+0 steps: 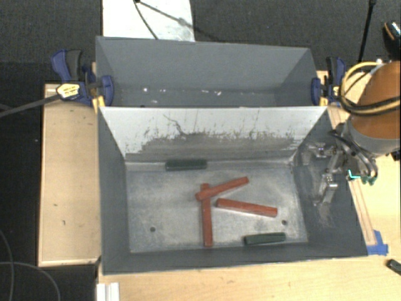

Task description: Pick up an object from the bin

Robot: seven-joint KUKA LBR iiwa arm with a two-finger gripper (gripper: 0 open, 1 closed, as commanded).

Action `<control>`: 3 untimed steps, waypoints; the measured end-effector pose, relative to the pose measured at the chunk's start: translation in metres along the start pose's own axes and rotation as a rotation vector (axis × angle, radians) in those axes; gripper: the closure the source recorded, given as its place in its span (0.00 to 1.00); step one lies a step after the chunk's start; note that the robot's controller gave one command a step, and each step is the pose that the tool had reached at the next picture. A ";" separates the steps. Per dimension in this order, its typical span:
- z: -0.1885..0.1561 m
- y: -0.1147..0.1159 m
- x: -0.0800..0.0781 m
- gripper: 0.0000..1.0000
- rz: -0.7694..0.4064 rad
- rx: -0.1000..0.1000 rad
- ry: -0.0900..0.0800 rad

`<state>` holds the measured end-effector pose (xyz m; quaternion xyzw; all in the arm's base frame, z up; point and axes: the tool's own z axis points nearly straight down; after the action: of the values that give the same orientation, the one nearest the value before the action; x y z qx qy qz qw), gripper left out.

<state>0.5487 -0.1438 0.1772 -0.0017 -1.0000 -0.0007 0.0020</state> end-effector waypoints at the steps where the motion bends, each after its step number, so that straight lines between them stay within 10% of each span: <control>1: 0.110 0.049 0.058 0.00 -0.174 0.000 -0.002; 2: 0.107 0.145 0.042 0.00 -0.243 -0.001 -0.010; 3: 0.107 0.140 0.043 1.00 -0.241 0.002 -0.007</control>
Offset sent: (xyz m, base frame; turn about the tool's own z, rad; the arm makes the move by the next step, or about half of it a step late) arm -0.0574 0.0480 -0.1072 -0.1745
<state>0.5060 -0.0034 0.0703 0.1184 -0.9930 -0.0001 -0.0016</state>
